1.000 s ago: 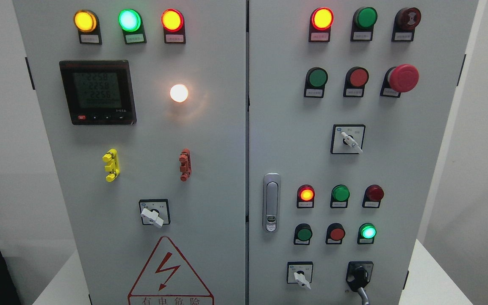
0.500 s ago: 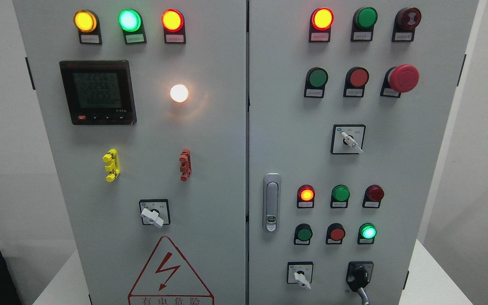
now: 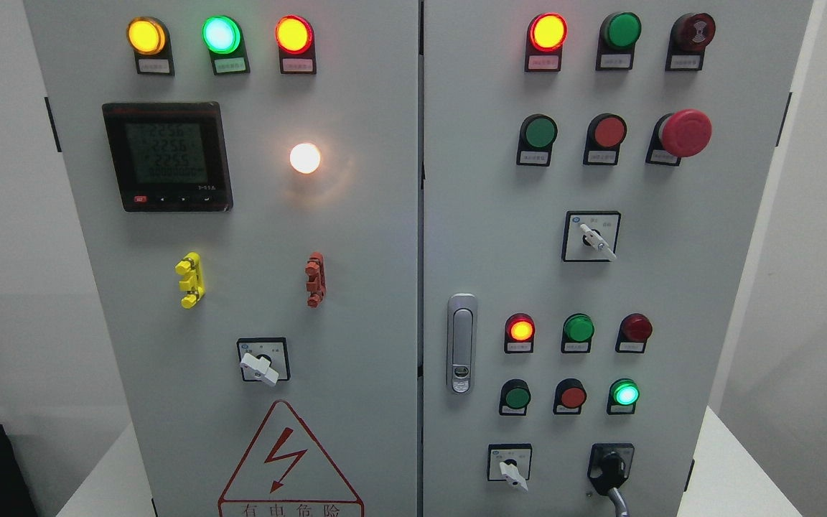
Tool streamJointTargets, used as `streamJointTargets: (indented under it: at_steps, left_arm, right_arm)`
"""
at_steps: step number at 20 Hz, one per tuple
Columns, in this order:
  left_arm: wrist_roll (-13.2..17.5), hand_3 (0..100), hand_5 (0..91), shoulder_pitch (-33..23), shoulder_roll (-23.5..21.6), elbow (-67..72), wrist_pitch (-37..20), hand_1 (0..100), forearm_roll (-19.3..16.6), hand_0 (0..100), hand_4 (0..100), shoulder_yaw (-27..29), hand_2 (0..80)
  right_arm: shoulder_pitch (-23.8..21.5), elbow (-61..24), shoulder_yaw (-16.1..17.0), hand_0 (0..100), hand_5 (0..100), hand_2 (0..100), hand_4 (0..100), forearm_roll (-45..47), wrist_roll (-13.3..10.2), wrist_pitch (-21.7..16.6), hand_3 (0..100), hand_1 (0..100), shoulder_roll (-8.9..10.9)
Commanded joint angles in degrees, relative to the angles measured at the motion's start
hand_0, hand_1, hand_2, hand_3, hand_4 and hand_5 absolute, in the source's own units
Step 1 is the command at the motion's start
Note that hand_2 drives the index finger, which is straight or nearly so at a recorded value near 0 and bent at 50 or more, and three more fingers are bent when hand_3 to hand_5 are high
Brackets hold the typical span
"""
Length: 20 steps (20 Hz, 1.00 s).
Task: Trip black knob to open circuit
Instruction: 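Release the black knob and lower the right hand away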
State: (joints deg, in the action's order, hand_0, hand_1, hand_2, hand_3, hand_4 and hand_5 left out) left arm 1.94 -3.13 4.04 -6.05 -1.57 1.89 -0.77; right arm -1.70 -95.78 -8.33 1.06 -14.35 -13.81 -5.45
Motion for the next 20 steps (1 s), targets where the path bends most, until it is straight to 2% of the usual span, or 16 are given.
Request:
streamJointTargets:
  at_steps: [1, 18, 20]
  left_arm:
    - [-0.01, 0, 0.0, 0.23, 0.00, -0.01, -0.10, 39, 0.14, 12, 0, 0.07, 0.0]
    - [-0.01, 0, 0.0, 0.23, 0.09, -0.01, -0.10, 39, 0.14, 12, 0, 0.07, 0.0]
    - [-0.01, 0, 0.0, 0.14, 0.00, -0.01, -0.01, 39, 0.14, 12, 0, 0.07, 0.0]
  right_arm:
    - [1.35, -1.51, -0.37, 91, 90, 0, 99, -0.19, 1.52, -1.22, 100, 84, -0.26]
    - [1.00, -0.98, 1.30, 92, 90, 0, 99, -0.01, 1.43, -1.13, 100, 85, -0.09]
    - [1.00, -0.90, 2.35, 92, 90, 0, 99, 0.08, 1.43, -1.13, 100, 85, -0.09]
